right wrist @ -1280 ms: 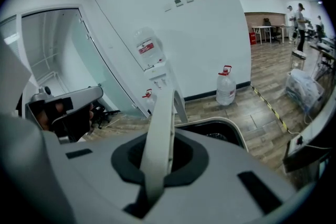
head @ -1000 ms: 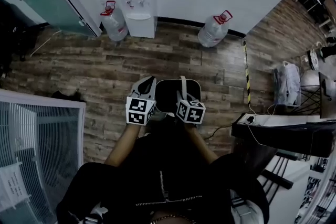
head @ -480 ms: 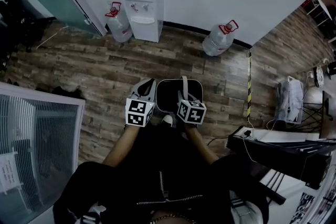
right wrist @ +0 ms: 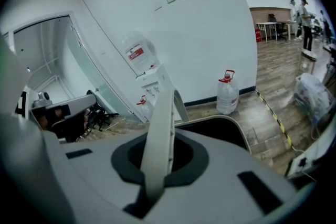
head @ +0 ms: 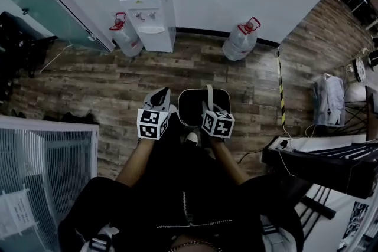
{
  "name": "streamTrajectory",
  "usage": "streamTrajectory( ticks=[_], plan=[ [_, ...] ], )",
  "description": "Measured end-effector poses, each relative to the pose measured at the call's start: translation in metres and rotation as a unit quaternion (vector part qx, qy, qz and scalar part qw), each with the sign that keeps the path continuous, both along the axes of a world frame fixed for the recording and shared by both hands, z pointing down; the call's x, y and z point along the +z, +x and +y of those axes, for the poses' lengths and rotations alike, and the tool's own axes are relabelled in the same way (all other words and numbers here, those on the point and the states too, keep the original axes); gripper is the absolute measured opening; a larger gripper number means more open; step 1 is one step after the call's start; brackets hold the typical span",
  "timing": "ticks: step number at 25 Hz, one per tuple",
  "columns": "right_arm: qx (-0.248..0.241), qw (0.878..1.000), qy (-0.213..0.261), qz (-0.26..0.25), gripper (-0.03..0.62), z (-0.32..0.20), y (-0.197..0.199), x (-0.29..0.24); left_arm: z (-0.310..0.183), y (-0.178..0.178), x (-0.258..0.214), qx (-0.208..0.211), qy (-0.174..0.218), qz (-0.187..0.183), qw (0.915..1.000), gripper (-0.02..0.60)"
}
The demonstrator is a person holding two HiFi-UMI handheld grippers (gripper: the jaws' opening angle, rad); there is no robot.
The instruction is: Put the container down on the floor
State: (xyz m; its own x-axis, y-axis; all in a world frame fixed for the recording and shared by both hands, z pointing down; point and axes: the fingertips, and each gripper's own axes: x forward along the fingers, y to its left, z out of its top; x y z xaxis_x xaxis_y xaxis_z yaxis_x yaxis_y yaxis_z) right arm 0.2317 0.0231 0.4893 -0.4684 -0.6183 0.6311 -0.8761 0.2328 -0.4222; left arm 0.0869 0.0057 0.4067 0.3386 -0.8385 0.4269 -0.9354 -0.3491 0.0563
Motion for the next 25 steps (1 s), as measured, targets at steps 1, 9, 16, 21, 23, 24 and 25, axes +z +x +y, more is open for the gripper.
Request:
streamTrajectory(
  ticks=[1, 9, 16, 21, 23, 24, 25],
  plan=[
    [0.002, 1.0, -0.001, 0.003, 0.014, -0.003, 0.002, 0.002, -0.005, 0.001, -0.001, 0.003, 0.002, 0.001, 1.0, 0.015],
    [0.006, 0.999, -0.02, 0.027, 0.014, -0.03, 0.0, 0.018, -0.045, -0.012, 0.01, 0.006, -0.001, 0.017, 0.9998, 0.015],
    [-0.004, 0.999, -0.042, 0.033, 0.014, -0.081, -0.028, 0.031, -0.101, -0.044, 0.014, -0.003, 0.001, 0.03, 0.9995, 0.015],
    [-0.018, 0.999, -0.036, 0.024, 0.014, -0.122, -0.066, 0.03, -0.14, -0.079, 0.008, -0.013, 0.014, 0.032, 0.9993, 0.015],
    [-0.024, 0.999, -0.03, 0.022, 0.014, -0.139, -0.081, 0.028, -0.153, -0.094, 0.007, -0.022, 0.02, 0.036, 0.9989, 0.015],
    [-0.026, 0.999, -0.028, 0.022, 0.014, -0.146, -0.089, 0.028, -0.159, -0.101, 0.007, -0.028, 0.022, 0.039, 0.9986, 0.015],
    [-0.029, 0.999, -0.026, 0.022, 0.014, -0.154, -0.098, 0.027, -0.166, -0.109, 0.007, -0.032, 0.023, 0.043, 0.9983, 0.015]
  ],
)
